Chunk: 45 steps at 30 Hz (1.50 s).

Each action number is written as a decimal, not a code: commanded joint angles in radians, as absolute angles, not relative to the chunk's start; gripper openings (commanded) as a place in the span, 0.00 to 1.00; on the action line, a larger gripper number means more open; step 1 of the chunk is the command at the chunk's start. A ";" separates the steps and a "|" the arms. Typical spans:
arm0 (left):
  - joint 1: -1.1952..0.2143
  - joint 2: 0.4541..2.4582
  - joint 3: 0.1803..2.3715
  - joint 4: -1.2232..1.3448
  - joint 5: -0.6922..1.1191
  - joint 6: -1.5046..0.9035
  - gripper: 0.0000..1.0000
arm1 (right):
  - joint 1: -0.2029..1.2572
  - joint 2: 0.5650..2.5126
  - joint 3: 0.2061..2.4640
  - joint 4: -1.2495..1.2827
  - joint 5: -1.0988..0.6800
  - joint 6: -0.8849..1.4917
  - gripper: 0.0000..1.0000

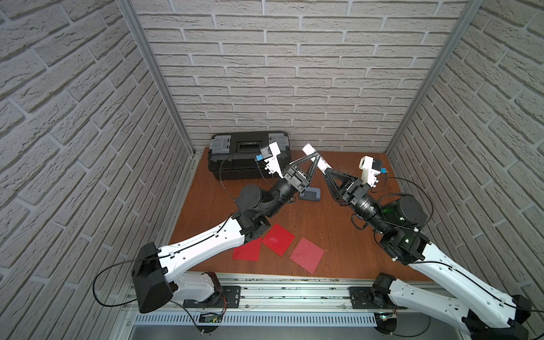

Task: Seal the envelope with a glue stick
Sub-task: Screw the glue stick.

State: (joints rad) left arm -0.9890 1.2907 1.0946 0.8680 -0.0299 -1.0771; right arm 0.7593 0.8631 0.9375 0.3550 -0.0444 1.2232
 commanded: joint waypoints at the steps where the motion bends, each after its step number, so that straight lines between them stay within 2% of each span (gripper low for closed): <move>1: -0.983 1.296 1.103 0.940 -0.025 -1.084 0.00 | 0.764 0.862 0.976 0.398 -0.024 1.206 0.35; 5: -0.984 1.293 1.098 0.940 -0.027 -1.087 0.00 | 0.764 0.855 0.978 0.386 -0.011 1.142 0.21; 9: -0.983 1.281 1.093 0.926 -0.036 -1.083 0.00 | 0.764 0.831 0.990 0.322 0.020 0.915 0.20; 14: -0.984 1.279 1.089 0.926 -0.036 -1.087 0.00 | 0.764 0.813 1.000 0.282 -0.011 0.389 0.14; 18: -0.984 1.281 1.088 0.927 -0.037 -1.094 0.00 | 0.764 0.827 0.985 0.344 -0.116 -0.051 0.12; 21: -0.984 1.280 1.083 0.930 -0.042 -1.101 0.00 | 0.765 0.854 1.014 0.314 -0.163 -0.243 0.12; 22: -0.984 1.282 1.083 0.933 -0.042 -1.103 0.00 | 0.764 0.863 1.024 0.311 -0.161 -0.265 0.17; 25: -0.984 1.284 1.082 0.930 -0.042 -1.105 0.00 | 0.764 0.887 1.040 0.341 -0.145 -0.268 0.38; 28: -0.983 1.284 1.081 0.931 -0.043 -1.107 0.00 | 0.764 0.909 1.047 0.392 -0.147 -0.250 0.48; 32: -0.983 1.286 1.079 0.935 -0.043 -1.114 0.00 | 0.764 0.935 1.064 0.428 -0.142 -0.223 0.48; 39: -0.983 1.279 1.065 0.948 -0.049 -1.121 0.00 | 0.764 0.974 1.088 0.441 -0.115 -0.213 0.41; 45: -0.984 1.267 1.060 0.948 -0.049 -1.114 0.00 | 0.765 0.990 1.101 0.412 -0.095 -0.216 0.41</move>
